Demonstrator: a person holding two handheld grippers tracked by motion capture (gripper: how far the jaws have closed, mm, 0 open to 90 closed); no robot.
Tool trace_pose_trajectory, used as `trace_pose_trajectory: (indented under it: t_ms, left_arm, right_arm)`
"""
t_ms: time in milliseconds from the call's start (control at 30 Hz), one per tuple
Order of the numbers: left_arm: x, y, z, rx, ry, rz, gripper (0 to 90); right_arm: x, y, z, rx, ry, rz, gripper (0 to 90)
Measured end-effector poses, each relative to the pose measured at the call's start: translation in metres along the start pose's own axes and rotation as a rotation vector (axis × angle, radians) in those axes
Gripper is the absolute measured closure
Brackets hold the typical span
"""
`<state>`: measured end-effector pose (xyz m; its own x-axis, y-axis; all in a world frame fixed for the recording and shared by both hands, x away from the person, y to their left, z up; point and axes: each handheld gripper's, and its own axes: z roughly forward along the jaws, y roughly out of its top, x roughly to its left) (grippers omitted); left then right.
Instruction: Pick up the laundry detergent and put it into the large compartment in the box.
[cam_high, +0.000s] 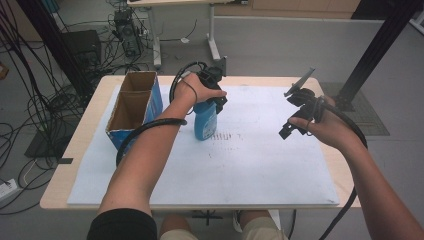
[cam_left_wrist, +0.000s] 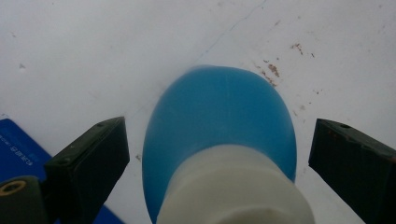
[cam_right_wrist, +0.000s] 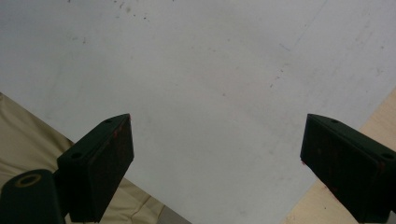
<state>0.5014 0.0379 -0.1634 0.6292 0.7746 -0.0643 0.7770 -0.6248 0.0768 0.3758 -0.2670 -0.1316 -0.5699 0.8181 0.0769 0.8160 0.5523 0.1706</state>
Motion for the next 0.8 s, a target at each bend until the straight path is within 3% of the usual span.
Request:
trace_pose_trajectory:
  t_ms: [467,800]
  left_arm:
    - [0.0008,-0.0007,0.0081,0.003,0.001,-0.007,5.5]
    - [0.0009,-0.0029,0.0037,-0.008,0.009,-0.003,5.5]
  right_arm:
    - [-0.0015,-0.0003,0.0016,0.001,0.002,0.0,9.7]
    - [-0.0004,0.0003,0.0002,-0.005,0.002,-0.002,9.6]
